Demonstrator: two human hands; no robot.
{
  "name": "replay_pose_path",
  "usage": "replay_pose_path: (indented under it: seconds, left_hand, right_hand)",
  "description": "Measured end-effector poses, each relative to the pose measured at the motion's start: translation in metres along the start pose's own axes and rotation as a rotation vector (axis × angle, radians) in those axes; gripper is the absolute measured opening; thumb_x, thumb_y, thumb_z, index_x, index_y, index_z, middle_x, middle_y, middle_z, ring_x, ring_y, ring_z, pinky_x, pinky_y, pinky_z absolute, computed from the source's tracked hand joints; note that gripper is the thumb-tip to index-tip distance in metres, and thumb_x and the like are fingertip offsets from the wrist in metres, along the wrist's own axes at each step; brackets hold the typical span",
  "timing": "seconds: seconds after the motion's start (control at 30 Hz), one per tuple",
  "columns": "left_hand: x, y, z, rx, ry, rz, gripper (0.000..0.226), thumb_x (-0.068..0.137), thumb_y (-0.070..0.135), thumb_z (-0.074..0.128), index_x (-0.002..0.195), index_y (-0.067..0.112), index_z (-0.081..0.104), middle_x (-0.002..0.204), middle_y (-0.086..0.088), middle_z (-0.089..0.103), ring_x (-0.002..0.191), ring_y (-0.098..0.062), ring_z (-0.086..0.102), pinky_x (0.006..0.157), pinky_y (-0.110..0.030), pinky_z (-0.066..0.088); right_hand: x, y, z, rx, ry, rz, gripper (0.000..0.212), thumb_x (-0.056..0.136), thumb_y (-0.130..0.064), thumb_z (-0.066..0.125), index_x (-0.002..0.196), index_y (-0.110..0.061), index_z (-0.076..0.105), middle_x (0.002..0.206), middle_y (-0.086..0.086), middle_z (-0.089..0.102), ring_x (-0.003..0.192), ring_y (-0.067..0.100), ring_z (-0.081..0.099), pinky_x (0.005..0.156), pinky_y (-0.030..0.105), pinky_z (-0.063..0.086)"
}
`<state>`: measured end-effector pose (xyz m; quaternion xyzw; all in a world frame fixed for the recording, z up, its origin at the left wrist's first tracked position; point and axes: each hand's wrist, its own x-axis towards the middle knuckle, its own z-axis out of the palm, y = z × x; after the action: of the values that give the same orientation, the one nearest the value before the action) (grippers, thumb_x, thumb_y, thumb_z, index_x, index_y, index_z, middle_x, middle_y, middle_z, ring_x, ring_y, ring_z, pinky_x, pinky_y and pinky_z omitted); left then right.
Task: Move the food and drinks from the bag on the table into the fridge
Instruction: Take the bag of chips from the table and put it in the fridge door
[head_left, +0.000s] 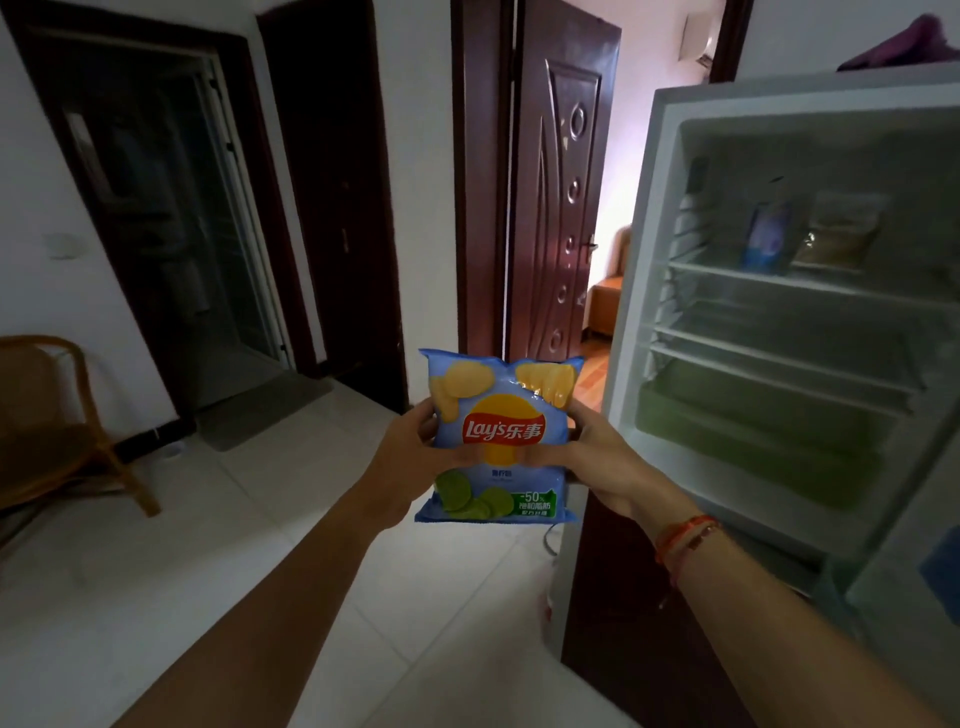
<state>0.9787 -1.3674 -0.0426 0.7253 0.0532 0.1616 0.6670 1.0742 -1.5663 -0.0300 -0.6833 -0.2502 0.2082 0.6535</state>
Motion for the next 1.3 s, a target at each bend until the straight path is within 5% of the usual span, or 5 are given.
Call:
replay_pose_path:
  seconds: [0.13,0.4,0.63,0.83,1.3]
  left_hand:
    - [0.086,-0.007,0.013,-0.03,-0.039,-0.027,0.051,0.079,-0.001,0.076,0.125,0.014,0.059,0.114,-0.003,0.072,0.103,-0.021,0.07,0.081,-0.035,0.06]
    - [0.216,-0.01,0.078,-0.099,-0.23,-0.016,0.05,0.076,-0.007,0.075,0.119,0.015,0.062,0.11,-0.003,0.074,0.1,-0.022,0.071,0.08,-0.036,0.06]
    - [0.29,-0.018,0.171,-0.154,-0.488,-0.018,0.051,0.075,-0.008,0.076,0.12,0.009,0.061,0.114,-0.011,0.072,0.105,-0.03,0.069,0.086,-0.044,0.057]
    - [0.328,-0.018,0.266,-0.2,-0.753,-0.051,0.048,0.074,-0.009,0.077,0.115,0.012,0.063,0.111,-0.007,0.073,0.099,-0.024,0.071,0.077,-0.033,0.059]
    - [0.324,-0.018,0.37,-0.297,-1.423,-0.006,0.054,0.071,-0.002,0.08,0.12,0.011,0.062,0.111,-0.003,0.073,0.1,-0.02,0.071,0.077,-0.029,0.058]
  right_hand:
    - [0.062,-0.003,-0.039,0.051,0.008,0.023,0.056,0.077,0.008,0.079,0.12,-0.022,0.061,0.097,-0.003,0.079,0.086,0.019,0.077,0.065,0.029,0.06]
    - [0.13,-0.006,-0.133,0.049,0.202,0.046,0.058,0.074,0.006,0.083,0.118,-0.025,0.063,0.101,0.001,0.079,0.089,0.022,0.077,0.067,0.031,0.06]
    - [0.12,-0.002,-0.217,0.037,0.447,0.051,0.061,0.073,0.005,0.084,0.125,-0.018,0.062,0.107,0.002,0.078,0.094,0.026,0.076,0.073,0.035,0.062]
    - [0.079,-0.003,-0.269,0.028,0.722,0.05,0.055,0.075,0.008,0.081,0.121,-0.016,0.064,0.103,0.001,0.078,0.092,0.021,0.076,0.067,0.026,0.06]
    - [0.003,-0.005,-0.222,-0.102,1.404,0.094,0.063,0.075,0.003,0.084,0.129,-0.017,0.061,0.115,0.006,0.075,0.105,0.025,0.073,0.087,0.04,0.061]
